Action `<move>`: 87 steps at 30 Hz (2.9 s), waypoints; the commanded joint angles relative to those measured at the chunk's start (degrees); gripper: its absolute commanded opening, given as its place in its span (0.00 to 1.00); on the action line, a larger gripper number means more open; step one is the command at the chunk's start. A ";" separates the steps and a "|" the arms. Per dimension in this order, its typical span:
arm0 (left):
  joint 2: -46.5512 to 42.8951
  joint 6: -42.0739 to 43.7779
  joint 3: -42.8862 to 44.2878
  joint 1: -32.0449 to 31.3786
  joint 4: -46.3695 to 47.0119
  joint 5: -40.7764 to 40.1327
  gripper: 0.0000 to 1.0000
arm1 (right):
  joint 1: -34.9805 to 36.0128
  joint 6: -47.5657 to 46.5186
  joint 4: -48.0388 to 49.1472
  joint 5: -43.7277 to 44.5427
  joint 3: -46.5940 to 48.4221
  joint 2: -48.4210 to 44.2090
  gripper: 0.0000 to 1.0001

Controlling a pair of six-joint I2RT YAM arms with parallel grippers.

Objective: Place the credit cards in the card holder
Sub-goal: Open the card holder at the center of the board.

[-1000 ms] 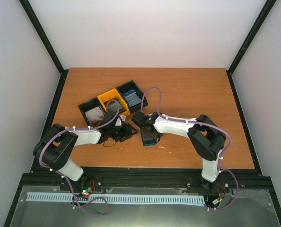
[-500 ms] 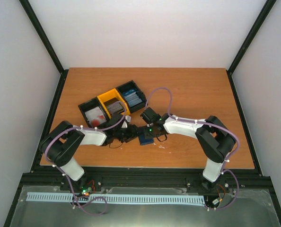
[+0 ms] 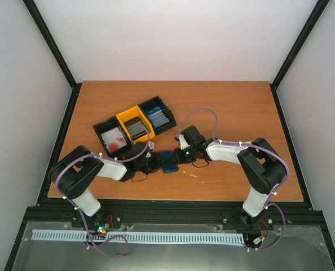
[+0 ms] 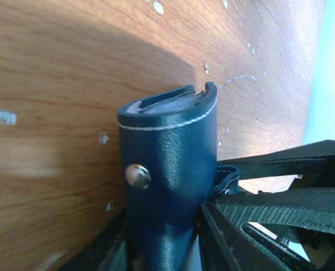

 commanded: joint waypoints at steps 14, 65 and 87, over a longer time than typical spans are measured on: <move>-5.32 1.30 -0.35 -1.00 -5.62 -4.91 0.07 | 0.37 -3.92 -7.51 7.70 -1.77 -7.62 0.45; -16.58 5.21 -5.89 -0.99 2.52 -4.10 0.00 | 7.05 -1.97 -13.54 19.49 6.72 -1.01 0.10; -20.52 4.55 -5.39 -0.99 -5.61 -12.82 0.01 | 7.30 -4.26 -16.99 20.89 5.44 -1.52 0.07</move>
